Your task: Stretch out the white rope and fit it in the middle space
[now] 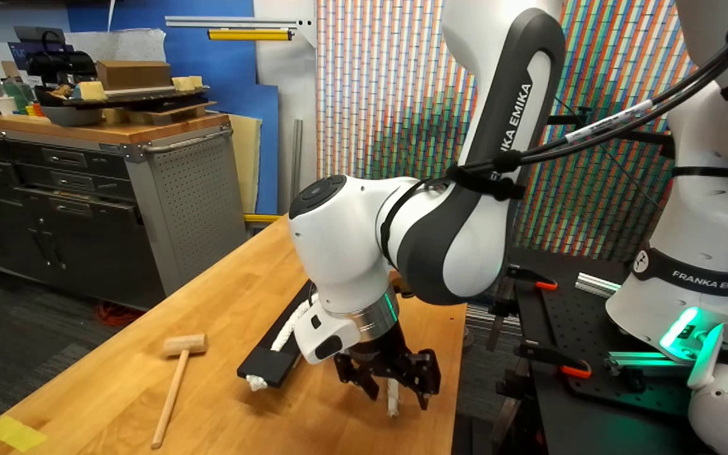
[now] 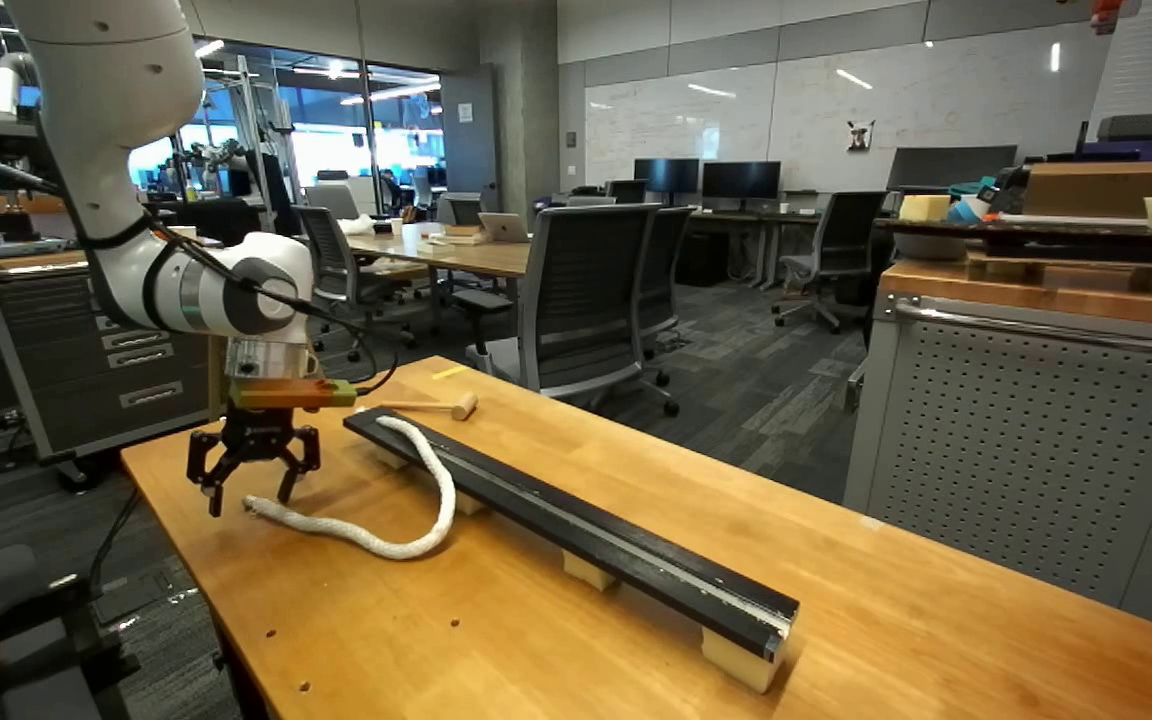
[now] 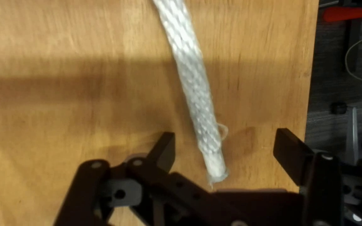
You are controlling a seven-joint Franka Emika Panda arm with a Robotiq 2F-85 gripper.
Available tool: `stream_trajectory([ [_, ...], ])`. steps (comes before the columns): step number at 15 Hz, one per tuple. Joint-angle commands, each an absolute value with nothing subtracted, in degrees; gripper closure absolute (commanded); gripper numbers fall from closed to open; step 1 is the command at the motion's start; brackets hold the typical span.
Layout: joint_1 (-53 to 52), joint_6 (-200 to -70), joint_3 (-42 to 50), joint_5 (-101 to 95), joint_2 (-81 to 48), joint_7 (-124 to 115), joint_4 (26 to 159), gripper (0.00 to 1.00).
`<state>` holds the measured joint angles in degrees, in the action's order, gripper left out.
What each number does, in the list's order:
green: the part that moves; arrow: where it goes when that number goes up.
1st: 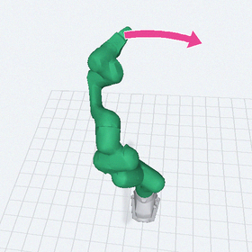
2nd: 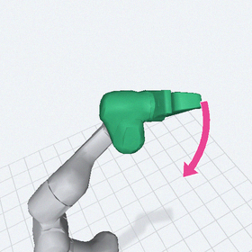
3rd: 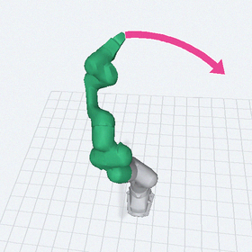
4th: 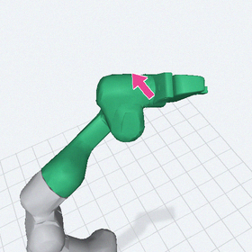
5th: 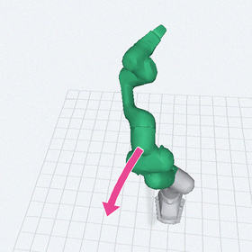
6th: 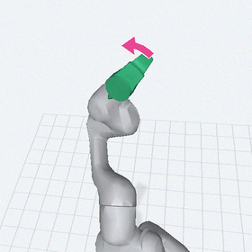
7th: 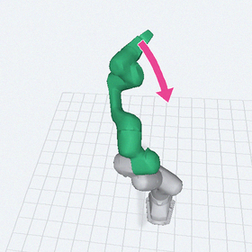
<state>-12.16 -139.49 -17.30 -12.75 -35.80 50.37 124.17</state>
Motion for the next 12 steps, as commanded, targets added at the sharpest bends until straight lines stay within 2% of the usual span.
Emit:
stream_trajectory([
  [1,-11.47,-137.97,-17.79,-11.54,-36.88,48.9,122.24,0.47],
  [5,-11.92,-138.49,-17.46,-12.34,-36.54,46.98,122.22,0.78],
  [8,-12.13,-138.7,-17.41,-12.79,-36.06,45.99,122.66,0.98],
  [9,-12.23,-138.57,-17.41,-13.07,-35.73,45.93,122.92,1.0],
  [12,-12.94,-137.36,-17.08,-15.22,-33.41,46.6,124.32,0.96],
])
